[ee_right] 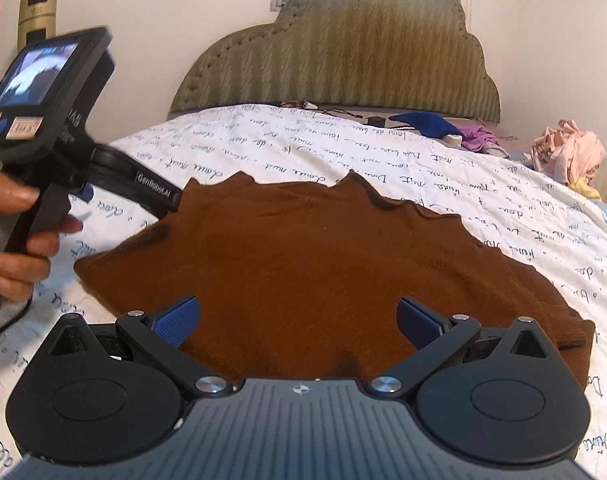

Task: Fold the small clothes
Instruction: 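Move the left tool to the folded sweater's edge and press it flat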

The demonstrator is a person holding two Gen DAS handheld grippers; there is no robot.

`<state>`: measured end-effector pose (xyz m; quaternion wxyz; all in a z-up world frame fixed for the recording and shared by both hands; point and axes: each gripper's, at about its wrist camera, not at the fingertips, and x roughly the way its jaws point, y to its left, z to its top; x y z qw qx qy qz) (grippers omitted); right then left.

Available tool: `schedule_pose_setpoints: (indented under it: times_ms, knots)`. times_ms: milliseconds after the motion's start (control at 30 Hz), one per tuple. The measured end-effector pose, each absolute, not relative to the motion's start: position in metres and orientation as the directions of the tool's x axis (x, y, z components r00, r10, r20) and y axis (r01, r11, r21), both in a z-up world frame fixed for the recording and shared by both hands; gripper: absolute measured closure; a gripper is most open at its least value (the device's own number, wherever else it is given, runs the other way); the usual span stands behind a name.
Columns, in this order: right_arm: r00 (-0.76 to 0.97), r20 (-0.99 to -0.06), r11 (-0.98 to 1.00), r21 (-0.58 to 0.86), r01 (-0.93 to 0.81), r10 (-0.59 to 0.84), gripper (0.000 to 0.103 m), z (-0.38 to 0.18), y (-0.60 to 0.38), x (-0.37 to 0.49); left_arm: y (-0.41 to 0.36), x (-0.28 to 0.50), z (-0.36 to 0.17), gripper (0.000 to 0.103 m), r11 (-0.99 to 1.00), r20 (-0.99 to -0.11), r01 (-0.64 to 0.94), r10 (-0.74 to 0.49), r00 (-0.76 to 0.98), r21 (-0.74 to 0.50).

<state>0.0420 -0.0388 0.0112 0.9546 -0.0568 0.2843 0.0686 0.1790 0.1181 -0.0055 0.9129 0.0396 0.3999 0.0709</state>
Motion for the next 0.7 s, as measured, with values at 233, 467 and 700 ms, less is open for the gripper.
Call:
schedule_pose_setpoints:
  times_ms: [233, 467, 700]
  knots:
    - [0.831, -0.549, 0.978, -0.110, -0.179, 0.090, 0.000, 0.009, -0.028, 0.041, 0.118, 0.184, -0.005, 0.011, 0.985, -0.725, -0.099, 0.169, 0.667, 0.138]
    - [0.803, -0.583, 0.976, -0.075, -0.204, 0.123, 0.000, 0.007, -0.029, 0.044, 0.116, 0.186, -0.005, 0.011, 0.985, -0.726, -0.096, 0.172, 0.666, 0.146]
    - [0.807, -0.579, 0.971, -0.106, -0.214, 0.114, 0.000, 0.005, -0.020, 0.040, 0.116, 0.188, -0.005, 0.011, 0.985, -0.723, -0.089, 0.169, 0.669, 0.148]
